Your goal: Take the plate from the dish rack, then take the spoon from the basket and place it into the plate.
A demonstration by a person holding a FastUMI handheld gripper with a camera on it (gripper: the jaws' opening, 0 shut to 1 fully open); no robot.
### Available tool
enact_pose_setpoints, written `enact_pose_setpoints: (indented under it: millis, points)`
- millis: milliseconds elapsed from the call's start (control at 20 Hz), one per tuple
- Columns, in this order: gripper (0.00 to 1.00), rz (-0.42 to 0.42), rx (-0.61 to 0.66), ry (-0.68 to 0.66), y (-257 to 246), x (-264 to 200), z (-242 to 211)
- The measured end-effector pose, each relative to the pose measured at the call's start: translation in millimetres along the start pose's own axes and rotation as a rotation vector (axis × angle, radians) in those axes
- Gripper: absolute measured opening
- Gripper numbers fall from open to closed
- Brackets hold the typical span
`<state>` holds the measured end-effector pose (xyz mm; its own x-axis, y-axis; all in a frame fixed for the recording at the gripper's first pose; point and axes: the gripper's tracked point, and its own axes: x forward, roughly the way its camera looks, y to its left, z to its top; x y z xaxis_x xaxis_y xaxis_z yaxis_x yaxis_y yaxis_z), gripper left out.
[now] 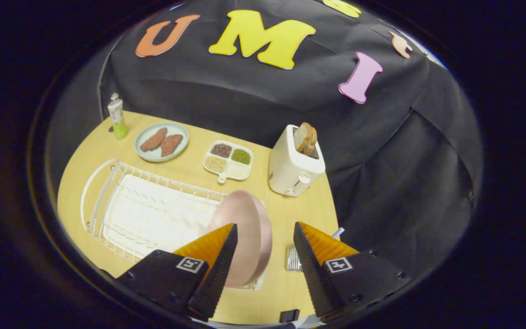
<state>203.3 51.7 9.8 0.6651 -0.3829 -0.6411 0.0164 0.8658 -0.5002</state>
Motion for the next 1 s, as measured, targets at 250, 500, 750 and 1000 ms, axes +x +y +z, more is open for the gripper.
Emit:
enact_pose_setpoints:
  millis: [250,500,750,1000]
  points:
    - [0.55,-0.119,-0.018,0.149,-0.3,12.7,-6.9]
    - [0.23,-0.096,0.031,0.224,7.5,17.3,-14.4]
    - [0.17,-0.030,0.084,0.243,3.9,31.4,-25.3]
    - [0.09,-0.068,0.109,0.218,-0.5,18.8,-24.5]
